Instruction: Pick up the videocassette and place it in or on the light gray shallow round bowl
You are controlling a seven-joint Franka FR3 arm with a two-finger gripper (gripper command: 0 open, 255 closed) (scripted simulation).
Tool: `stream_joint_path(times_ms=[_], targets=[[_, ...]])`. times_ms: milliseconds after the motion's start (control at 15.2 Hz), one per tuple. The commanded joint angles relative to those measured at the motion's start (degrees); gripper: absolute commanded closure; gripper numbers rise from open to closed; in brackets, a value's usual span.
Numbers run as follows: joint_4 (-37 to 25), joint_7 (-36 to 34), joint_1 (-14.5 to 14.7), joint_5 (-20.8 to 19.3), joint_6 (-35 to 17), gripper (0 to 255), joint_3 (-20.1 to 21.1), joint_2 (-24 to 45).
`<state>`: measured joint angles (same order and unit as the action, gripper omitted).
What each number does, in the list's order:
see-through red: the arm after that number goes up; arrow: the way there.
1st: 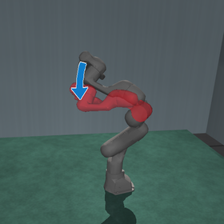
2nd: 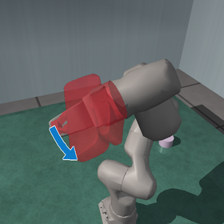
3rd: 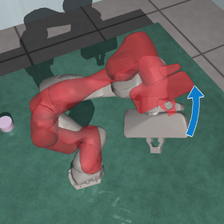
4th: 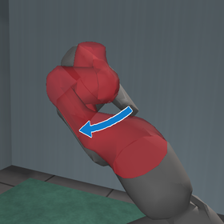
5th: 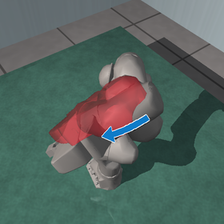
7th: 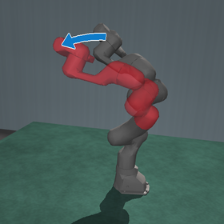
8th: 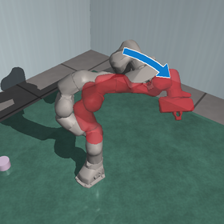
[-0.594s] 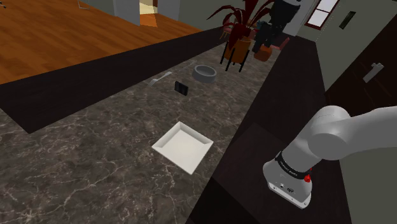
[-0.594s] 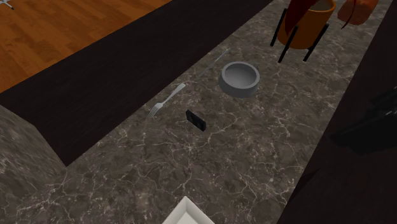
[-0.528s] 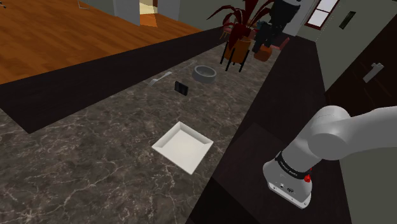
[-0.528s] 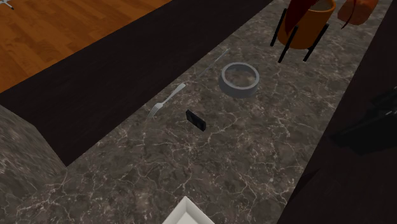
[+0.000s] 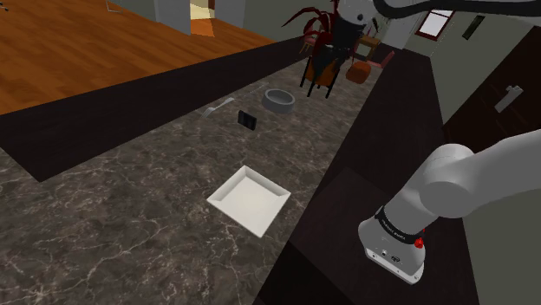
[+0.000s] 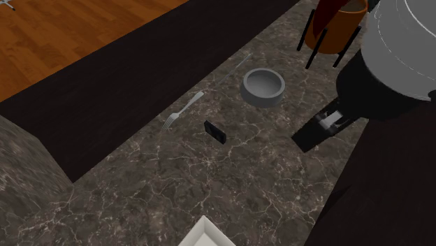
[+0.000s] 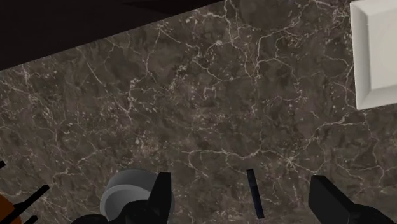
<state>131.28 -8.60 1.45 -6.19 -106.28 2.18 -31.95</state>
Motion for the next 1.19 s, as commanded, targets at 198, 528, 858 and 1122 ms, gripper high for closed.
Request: stream_joint_path(times_ms=[198, 528, 858, 1122], targets=[[-1.8, -2.4, -0.3, -0.2, -7.9, 0, 0.8, 10.0], [-5.9, -5.1, -0.4, -0.8, -13.7, 0, 1.6, 20.4], [-11.9, -7.6, -0.4, -1.8, -18.0, 0, 2.2, 31.1], [-18.1, -9.5, -0.1, -2.7, -20.2, 0, 2.3, 39.9]])
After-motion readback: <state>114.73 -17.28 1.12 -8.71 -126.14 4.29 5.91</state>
